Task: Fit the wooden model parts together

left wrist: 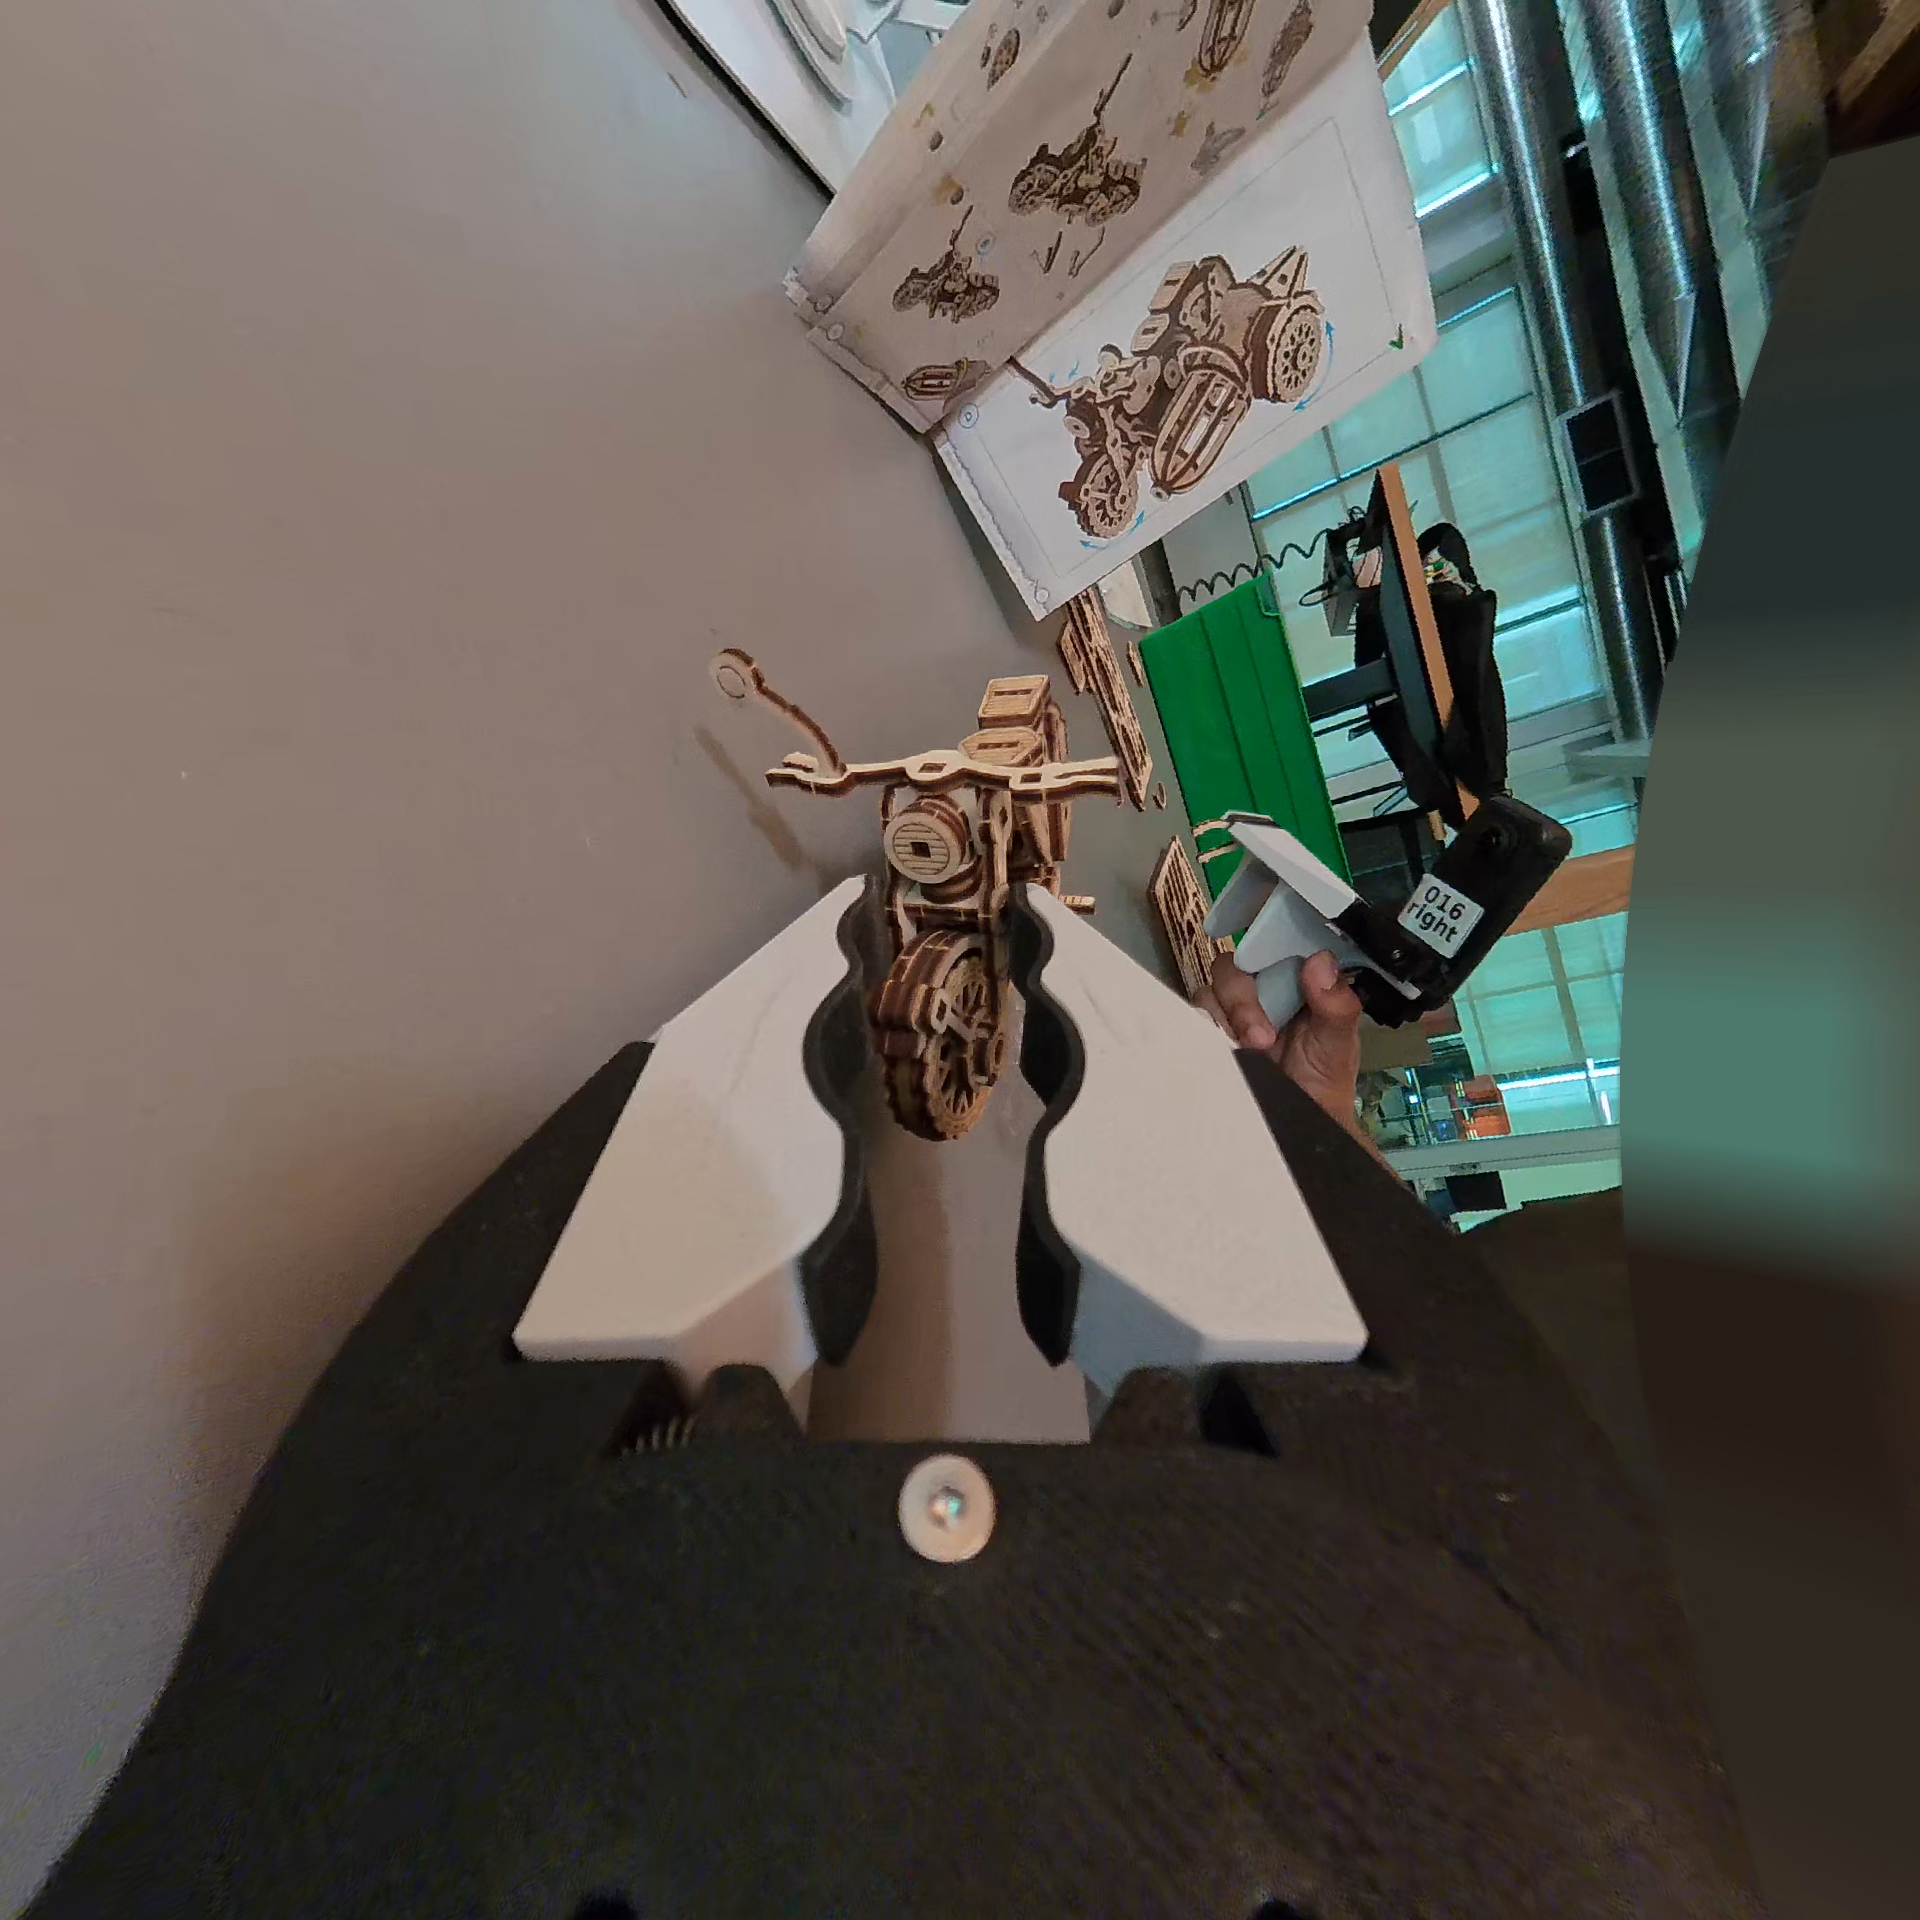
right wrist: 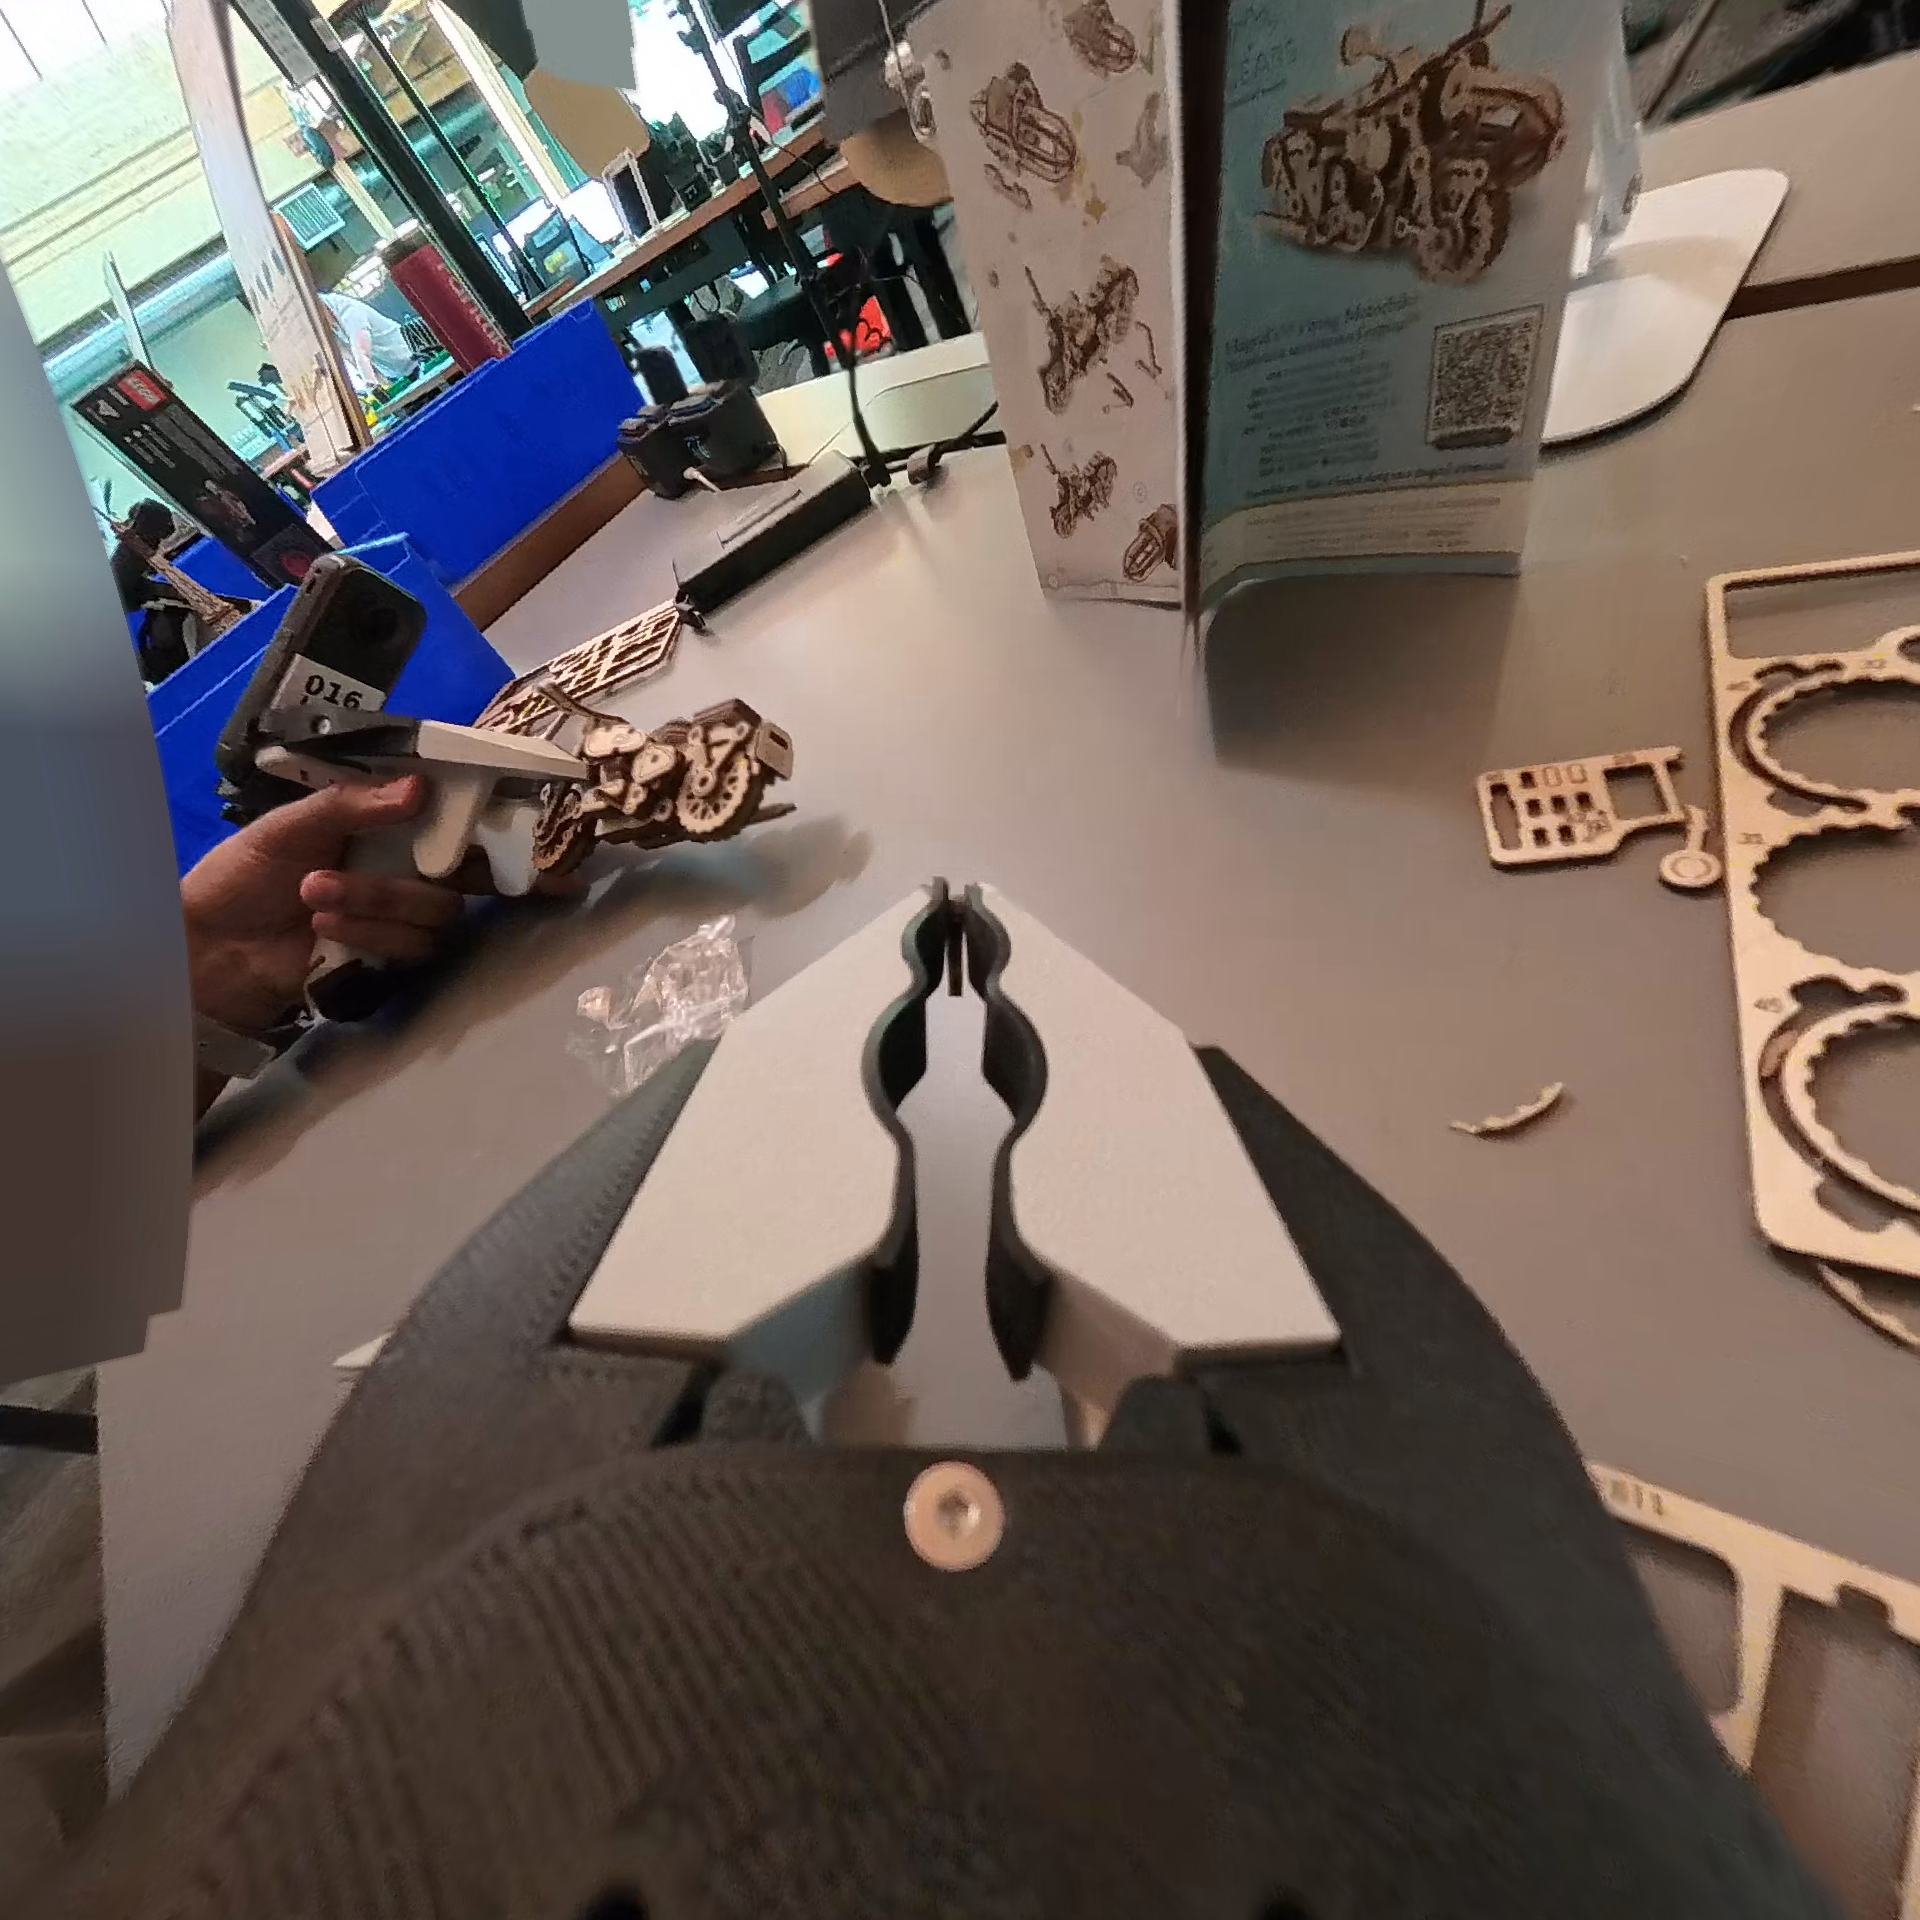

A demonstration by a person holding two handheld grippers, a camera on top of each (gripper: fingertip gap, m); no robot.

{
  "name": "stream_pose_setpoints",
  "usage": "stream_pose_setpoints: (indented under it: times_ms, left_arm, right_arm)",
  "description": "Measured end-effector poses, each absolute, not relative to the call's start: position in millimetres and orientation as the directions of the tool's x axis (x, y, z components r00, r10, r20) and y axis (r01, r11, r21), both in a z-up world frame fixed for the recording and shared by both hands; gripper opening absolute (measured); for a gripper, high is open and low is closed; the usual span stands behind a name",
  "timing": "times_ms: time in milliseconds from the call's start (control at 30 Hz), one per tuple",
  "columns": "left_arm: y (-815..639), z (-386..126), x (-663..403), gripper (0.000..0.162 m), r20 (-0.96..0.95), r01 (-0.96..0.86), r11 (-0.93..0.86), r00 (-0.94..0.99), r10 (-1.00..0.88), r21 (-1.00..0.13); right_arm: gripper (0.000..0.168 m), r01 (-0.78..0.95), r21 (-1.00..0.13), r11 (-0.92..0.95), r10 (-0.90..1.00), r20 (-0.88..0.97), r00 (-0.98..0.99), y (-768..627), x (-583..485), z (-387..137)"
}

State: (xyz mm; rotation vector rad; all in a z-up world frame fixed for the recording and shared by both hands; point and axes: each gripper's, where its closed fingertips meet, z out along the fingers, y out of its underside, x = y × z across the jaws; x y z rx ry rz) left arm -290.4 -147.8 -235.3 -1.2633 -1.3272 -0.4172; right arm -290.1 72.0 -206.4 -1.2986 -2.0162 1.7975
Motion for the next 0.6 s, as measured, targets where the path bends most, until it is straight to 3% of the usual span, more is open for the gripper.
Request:
stream_pose_setpoints:
  times_ms: [133, 333, 600]
  left_arm:
    - [-148.6, -235.5, -291.4, 0.022, 0.869, 0.829, 0.354, 0.279, 0.409, -0.433]
    - [-150.8, -235.0, -294.0, 0.021, 0.880, 0.826, 0.380, 0.260, 0.397, -0.416]
    - [-161.0, -234.1, -302.9, 0.021, 0.914, 0.806, 0.474, 0.190, 0.359, -0.354]
  right_arm:
    - [0.000, 0.430, -0.901, -0.052, 0.636, -0.362, -0.681, 49.2, -291.7, -187.2]
    - [0.000, 0.358, -0.932, 0.055, 0.432, -0.301, -0.850, -36.6, -287.5, -150.7]
    - [0.000, 0.296, -0.896, 0.330, 0.287, -0.203, -0.936, -132.1, -284.3, -172.8]
